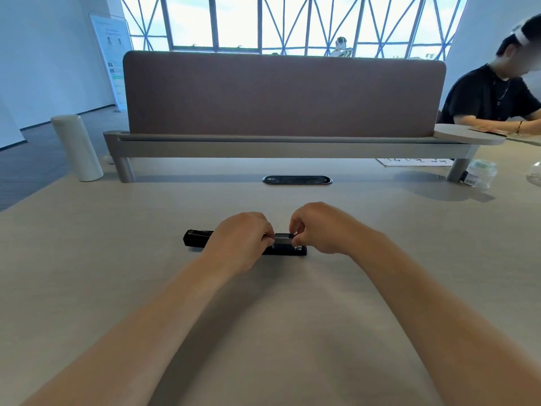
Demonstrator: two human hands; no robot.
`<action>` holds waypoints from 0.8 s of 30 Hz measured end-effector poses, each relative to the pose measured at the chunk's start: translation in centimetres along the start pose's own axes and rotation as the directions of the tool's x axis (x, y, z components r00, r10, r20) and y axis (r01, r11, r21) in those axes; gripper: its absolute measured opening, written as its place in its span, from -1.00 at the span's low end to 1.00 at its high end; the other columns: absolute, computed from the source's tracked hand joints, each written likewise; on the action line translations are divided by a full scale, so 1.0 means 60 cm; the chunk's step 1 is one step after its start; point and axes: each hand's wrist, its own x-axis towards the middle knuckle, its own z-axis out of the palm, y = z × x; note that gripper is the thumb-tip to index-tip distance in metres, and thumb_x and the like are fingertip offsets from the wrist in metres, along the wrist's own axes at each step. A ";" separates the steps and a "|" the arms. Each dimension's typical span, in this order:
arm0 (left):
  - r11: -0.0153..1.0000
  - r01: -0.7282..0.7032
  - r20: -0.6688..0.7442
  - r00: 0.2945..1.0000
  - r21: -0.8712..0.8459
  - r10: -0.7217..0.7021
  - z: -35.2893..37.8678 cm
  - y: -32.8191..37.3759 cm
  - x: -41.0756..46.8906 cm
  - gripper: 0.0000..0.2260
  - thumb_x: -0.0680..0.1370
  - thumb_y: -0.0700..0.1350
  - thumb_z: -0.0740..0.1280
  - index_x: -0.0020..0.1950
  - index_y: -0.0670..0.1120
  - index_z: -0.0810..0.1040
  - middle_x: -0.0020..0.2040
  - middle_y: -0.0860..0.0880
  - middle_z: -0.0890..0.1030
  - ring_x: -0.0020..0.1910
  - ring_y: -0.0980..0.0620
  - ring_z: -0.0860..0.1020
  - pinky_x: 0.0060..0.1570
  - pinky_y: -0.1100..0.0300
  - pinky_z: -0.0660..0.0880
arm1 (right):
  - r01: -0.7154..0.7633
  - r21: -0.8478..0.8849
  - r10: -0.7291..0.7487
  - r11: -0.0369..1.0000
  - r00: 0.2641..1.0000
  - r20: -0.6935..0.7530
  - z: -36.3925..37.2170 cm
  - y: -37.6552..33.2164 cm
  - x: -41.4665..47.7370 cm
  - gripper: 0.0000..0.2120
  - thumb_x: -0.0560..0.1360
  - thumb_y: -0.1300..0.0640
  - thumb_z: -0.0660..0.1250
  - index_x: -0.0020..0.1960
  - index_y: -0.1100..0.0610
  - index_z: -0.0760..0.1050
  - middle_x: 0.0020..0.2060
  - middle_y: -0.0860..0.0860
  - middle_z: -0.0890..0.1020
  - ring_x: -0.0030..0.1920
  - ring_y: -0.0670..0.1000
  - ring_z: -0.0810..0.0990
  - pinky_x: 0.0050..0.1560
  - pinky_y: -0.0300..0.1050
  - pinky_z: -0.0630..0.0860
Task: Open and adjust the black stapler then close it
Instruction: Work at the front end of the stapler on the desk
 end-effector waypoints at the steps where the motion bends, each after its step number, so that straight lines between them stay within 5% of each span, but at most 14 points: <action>1: 1.000 -0.008 0.008 1.000 -0.001 0.008 0.001 -0.001 -0.001 -0.81 0.56 -0.05 0.27 -0.02 0.00 0.69 0.00 0.03 0.63 -0.07 -0.01 0.56 -0.08 0.03 0.50 | -0.003 0.005 0.003 1.000 1.000 -0.004 0.000 0.001 -0.002 -0.78 0.44 0.02 0.46 0.06 0.03 0.62 0.02 0.00 0.64 -0.01 0.05 0.58 0.07 0.06 0.56; 10: 0.996 -0.013 0.029 0.999 -0.088 0.016 0.006 -0.008 -0.009 -0.78 0.57 -0.05 0.29 0.13 0.03 0.68 0.25 0.03 0.59 0.17 0.01 0.55 0.12 0.04 0.50 | -0.016 0.016 0.017 1.000 0.996 -0.087 0.017 0.003 -0.016 -0.84 0.47 0.04 0.41 0.03 0.04 0.63 0.00 0.02 0.64 -0.03 0.09 0.57 0.01 0.05 0.56; 24: 0.990 -0.034 0.023 0.999 -0.136 0.037 0.017 -0.005 -0.009 -0.68 0.61 -0.20 0.17 0.24 0.05 0.62 0.25 0.00 0.53 0.20 -0.02 0.48 0.17 0.03 0.47 | 0.022 -0.052 -0.028 0.998 0.993 -0.115 0.023 -0.009 -0.021 -0.83 0.51 0.07 0.36 0.07 0.07 0.60 0.03 0.05 0.61 0.01 0.12 0.56 0.01 0.05 0.53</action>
